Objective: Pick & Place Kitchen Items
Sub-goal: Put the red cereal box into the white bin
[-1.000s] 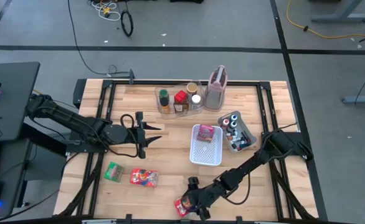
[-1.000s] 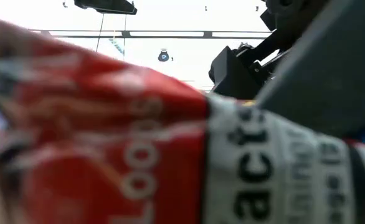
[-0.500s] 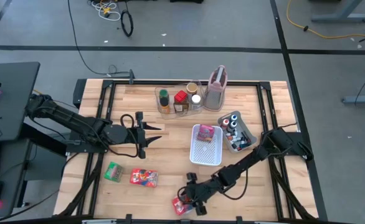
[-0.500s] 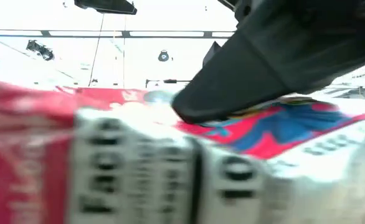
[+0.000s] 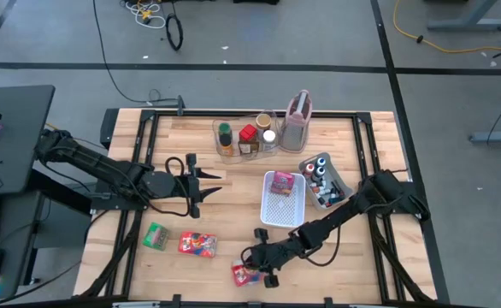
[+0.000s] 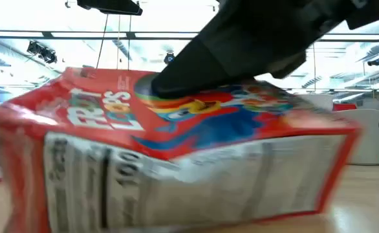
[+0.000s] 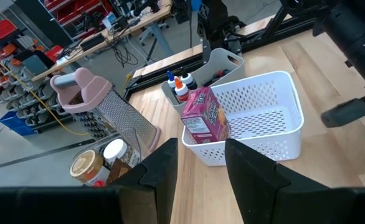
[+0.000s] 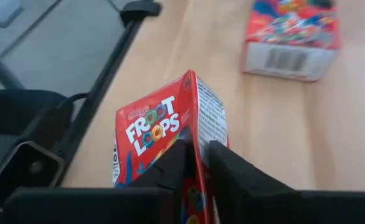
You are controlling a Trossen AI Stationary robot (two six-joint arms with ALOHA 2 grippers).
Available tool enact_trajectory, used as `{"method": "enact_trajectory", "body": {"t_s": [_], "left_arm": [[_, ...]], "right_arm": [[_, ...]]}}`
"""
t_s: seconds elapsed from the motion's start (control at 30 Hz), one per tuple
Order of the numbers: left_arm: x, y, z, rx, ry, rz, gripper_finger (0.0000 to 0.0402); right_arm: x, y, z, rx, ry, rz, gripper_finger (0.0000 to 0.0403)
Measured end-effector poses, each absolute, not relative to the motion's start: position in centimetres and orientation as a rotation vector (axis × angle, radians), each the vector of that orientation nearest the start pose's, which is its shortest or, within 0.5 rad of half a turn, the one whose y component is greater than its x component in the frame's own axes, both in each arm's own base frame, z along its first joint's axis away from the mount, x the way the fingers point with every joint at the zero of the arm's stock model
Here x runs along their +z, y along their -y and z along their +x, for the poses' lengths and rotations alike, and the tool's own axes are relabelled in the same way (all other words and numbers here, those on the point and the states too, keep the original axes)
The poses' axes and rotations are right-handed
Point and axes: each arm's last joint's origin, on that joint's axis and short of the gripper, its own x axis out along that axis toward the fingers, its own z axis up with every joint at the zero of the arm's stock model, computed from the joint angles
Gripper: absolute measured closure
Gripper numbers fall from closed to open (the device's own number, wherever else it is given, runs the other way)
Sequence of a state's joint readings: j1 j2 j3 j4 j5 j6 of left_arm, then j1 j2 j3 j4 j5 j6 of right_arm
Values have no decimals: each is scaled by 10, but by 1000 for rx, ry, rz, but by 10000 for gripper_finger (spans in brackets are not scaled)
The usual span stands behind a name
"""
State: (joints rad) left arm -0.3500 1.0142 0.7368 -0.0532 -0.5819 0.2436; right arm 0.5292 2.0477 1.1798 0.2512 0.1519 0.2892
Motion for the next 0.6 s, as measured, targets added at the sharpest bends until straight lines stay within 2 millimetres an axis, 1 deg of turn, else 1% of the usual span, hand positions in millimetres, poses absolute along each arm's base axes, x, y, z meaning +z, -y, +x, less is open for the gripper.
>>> {"method": "enact_trajectory", "body": {"t_s": [0.2, 0.3, 0.43, 0.53, 0.6], "left_arm": [[289, 60, 212, 193, -321, 389, 260], [289, 60, 212, 197, -316, 366, 260], [289, 60, 212, 207, -309, 304, 260], [289, 61, 212, 214, -300, 254, 260], [289, 60, 212, 219, -297, 229, 260]], "right_arm": [[146, -203, 366, 174, -618, 17, 377], [161, -200, 362, 137, -604, -13, 395], [199, -200, 347, 28, -520, -96, 394], [231, -198, 325, -117, -473, -170, 394], [248, -196, 308, -250, -447, -208, 395]]}}
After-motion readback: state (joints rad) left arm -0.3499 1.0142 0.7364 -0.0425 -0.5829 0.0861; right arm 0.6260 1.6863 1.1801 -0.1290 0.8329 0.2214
